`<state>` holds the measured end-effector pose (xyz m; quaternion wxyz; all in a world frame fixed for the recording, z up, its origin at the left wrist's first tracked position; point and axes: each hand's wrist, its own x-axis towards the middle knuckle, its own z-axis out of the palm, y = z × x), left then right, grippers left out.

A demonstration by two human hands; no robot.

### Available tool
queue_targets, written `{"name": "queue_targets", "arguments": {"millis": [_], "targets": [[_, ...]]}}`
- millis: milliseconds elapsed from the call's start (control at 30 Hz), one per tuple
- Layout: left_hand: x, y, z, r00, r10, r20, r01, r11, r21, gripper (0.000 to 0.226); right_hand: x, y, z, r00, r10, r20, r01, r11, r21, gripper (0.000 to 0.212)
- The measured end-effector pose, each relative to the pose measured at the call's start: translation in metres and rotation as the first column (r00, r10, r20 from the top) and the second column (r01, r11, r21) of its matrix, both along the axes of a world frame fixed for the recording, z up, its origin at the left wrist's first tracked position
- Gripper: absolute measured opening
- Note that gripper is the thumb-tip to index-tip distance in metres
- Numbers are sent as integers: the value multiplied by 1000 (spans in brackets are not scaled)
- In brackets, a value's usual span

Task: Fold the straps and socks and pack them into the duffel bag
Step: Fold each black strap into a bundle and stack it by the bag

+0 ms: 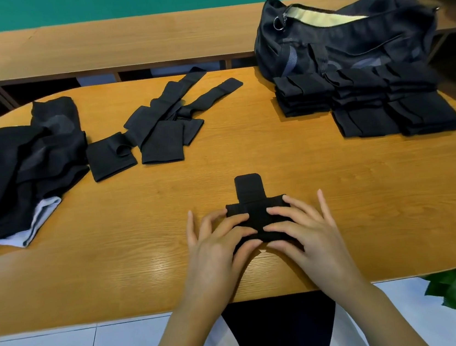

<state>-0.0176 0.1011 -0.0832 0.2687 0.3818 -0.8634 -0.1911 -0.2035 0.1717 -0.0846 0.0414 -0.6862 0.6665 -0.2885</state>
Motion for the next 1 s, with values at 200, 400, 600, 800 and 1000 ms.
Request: {"name": "queue_targets", "arguments": {"millis": [200,400,600,800,1000], "targets": [[-1,1,0,999,31,-13,-30,998,51,41,4,-5,2,996,-12,87,11,1000,15,32],[-2,2,0,999,42,-20,-42,999,33,37,4,-4,0,984,5,180,-9,1000,23,30],[-2,1,2,999,48,-11,-48,998,32,42,-1,-1,-1,983,-1,184,1,1000,0,36],[-1,3,4,999,49,-18,-48,998,27,39,-1,-2,0,978,-14,207,18,1000,-16,25],[0,3,2,1000,27,-7,-27,999,26,35,0,-3,2,983,-21,183,28,999,-36,29]]}}
